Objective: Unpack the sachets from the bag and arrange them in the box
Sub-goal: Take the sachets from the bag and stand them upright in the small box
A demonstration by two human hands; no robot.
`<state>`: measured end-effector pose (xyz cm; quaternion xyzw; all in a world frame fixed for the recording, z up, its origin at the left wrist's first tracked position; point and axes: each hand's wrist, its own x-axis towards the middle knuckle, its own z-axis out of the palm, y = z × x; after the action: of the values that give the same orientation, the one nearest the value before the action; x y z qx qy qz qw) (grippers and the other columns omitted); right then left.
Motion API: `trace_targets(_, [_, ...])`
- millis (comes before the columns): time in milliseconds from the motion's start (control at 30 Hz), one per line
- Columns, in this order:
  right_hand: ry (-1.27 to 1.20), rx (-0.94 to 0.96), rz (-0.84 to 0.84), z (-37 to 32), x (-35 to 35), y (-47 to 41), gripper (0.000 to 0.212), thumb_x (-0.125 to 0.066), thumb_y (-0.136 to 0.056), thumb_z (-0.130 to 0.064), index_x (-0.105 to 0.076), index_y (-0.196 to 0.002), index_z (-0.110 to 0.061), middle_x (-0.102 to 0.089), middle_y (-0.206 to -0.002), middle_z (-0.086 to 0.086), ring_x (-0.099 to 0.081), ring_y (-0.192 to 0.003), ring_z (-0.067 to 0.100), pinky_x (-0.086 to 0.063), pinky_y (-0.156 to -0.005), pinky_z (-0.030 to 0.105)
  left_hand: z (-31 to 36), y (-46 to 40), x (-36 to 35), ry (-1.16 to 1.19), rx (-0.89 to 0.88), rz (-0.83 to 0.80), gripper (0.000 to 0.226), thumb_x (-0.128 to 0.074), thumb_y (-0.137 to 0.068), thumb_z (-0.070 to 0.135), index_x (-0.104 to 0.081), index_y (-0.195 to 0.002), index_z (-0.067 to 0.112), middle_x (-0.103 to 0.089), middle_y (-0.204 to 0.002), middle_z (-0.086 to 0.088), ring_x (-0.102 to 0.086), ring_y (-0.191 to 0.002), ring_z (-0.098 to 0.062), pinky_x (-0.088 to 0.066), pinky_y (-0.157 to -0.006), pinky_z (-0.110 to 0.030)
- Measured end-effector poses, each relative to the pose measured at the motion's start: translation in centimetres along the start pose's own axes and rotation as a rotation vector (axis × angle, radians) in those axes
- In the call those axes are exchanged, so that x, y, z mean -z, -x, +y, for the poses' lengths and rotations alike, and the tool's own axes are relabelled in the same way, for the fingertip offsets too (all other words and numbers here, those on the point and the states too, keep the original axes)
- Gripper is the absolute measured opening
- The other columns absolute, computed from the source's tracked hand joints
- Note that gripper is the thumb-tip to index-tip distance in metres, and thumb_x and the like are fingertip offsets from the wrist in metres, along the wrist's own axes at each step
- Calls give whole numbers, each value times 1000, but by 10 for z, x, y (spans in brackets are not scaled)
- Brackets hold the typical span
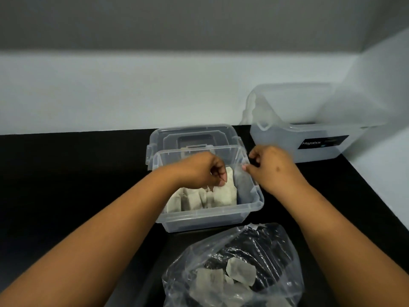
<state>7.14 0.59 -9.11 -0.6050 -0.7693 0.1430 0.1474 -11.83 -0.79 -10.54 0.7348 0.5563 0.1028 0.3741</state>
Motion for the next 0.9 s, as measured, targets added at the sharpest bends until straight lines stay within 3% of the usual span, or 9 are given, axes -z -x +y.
trace_targets(100, [-32, -33, -53, 10, -5, 9, 30, -71, -85, -30, -63, -106, -10, -58, -92, 4, -61, -91, 24, -48, -78, 29, 4, -28, -16, -14, 27, -137, 11, -67, -86, 9, -67, -87, 20, -70, -83, 5, -68, -70, -10, -60, -73, -33])
trace_targets(267, [-84, -17, -52, 13, -11, 15, 23, -67, -89, -25, -60, -103, -8, -61, -85, 6, -62, -81, 23, -47, -69, 28, 2, -54, -38, -11, 110, -246, 9, -64, -87, 5, -66, -92, 13, -70, -87, -1, -68, -78, -16, -58, -76, -31])
trace_targets(433, [-69, -21, -33, 13, -14, 14, 22, -65, -90, -22, -59, -107, -8, -66, -98, 9, -55, -76, 18, -46, -68, 28, -2, -63, -47, 2, 185, -214, 11, -66, -85, 1, -64, -88, 12, -71, -92, -10, -71, -86, -26, -59, -80, -44])
trace_targets(567, [-73, -11, -50, 15, -14, 14, 26, -64, -91, -24, -59, -111, -7, -65, -102, 10, -60, -84, 23, -46, -70, 29, -3, -62, -47, -63, 204, -148, 8, -65, -86, 8, -68, -91, 15, -72, -96, -6, -67, -76, -18, -59, -72, -35])
trace_targets(667, [-66, 21, -34, 17, -10, 19, 30, -64, -91, -28, -59, -112, -8, -64, -99, 10, -62, -90, 25, -47, -71, 30, 5, -54, -38, -174, 145, -26, 13, -66, -89, 24, -67, -98, 15, -69, -99, -3, -64, -86, -18, -50, -72, -28])
trace_targets(733, [-76, 60, 32, 17, -3, 27, 29, -65, -90, -30, -60, -112, -11, -62, -100, 7, -61, -86, 22, -47, -70, 29, 13, -43, -31, -203, 93, 126, 17, -65, -89, 32, -66, -100, 19, -68, -100, 1, -63, -93, -16, -47, -76, -27])
trace_targets(800, [-143, 120, 89, 15, 9, 41, 21, -66, -89, -31, -64, -105, -17, -63, -93, 0, -59, -76, 14, -48, -66, 27, 22, -23, -24, -176, 41, 330, 16, -63, -90, 34, -65, -100, 23, -66, -96, 8, -63, -89, -11, -47, -73, -26])
trace_targets(900, [-333, 235, -87, 10, 27, 72, 9, -69, -86, -32, -68, -91, -24, -65, -78, -8, -59, -66, 5, -52, -65, 26, 39, 20, -23, -77, -51, 619, 19, -61, -91, 32, -63, -107, 24, -60, -85, 14, -62, -77, -9, -50, -66, -26])
